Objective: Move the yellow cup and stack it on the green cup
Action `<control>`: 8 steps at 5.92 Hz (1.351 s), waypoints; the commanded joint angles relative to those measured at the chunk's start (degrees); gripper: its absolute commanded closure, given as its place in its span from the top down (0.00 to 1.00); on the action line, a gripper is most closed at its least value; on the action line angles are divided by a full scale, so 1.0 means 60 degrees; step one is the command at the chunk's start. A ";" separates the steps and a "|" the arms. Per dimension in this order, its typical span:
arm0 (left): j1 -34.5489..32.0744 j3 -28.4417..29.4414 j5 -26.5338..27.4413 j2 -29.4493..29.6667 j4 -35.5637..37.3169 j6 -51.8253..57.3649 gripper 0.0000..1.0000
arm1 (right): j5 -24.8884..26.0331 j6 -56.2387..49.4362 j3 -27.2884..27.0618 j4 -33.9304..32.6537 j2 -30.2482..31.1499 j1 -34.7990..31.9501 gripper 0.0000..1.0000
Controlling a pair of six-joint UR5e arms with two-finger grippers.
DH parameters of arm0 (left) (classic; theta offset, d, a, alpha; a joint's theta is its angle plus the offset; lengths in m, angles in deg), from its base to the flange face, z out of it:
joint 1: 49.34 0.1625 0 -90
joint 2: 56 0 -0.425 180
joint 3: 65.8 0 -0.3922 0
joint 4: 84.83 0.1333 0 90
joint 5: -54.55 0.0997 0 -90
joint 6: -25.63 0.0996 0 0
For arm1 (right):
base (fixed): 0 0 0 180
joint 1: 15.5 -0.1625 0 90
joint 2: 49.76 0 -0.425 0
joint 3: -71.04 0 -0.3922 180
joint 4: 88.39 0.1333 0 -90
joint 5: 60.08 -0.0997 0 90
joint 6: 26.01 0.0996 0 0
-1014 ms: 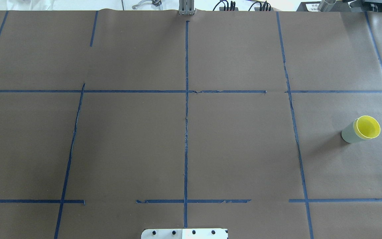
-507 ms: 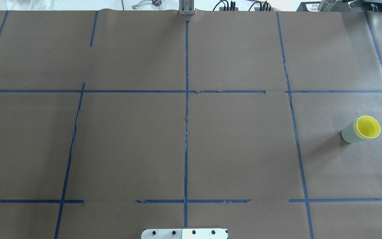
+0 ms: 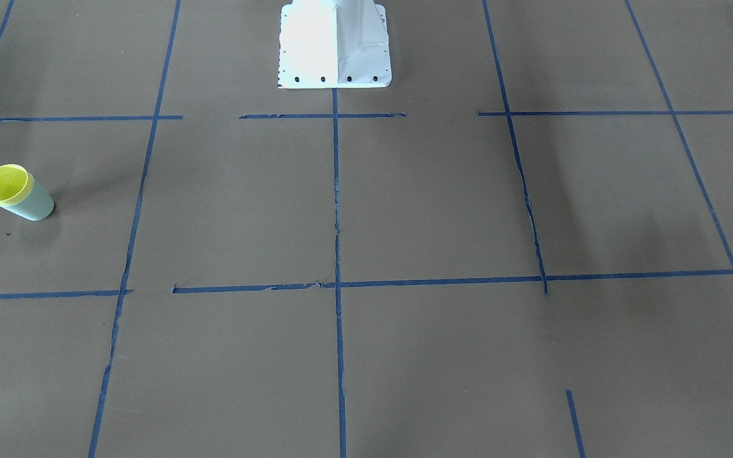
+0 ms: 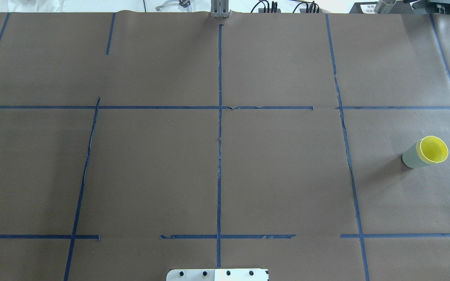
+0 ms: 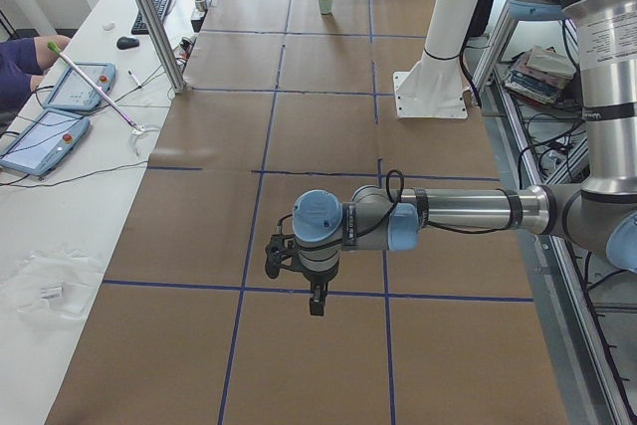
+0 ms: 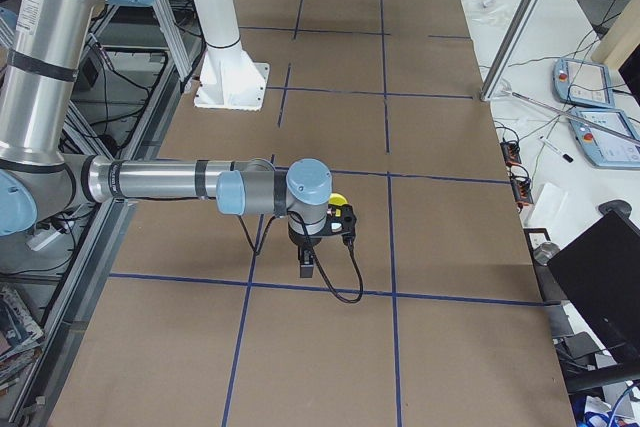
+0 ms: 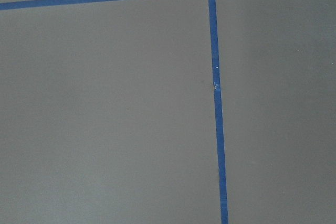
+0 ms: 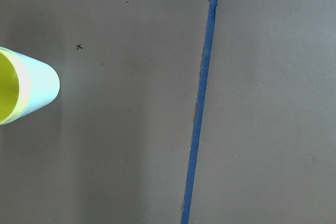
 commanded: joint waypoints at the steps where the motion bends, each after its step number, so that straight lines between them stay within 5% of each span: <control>1: 0.0008 0.0139 0.0018 -0.0181 0.0036 0.0031 1.00 | 0.0001 -0.0020 0.0045 -0.0004 0.0010 0.0015 1.00; 8: 0.0008 0.0110 0.0003 -0.0269 0.0021 0.0031 1.00 | -0.0160 -0.0020 0.0133 0.0010 0.0010 0.0015 1.00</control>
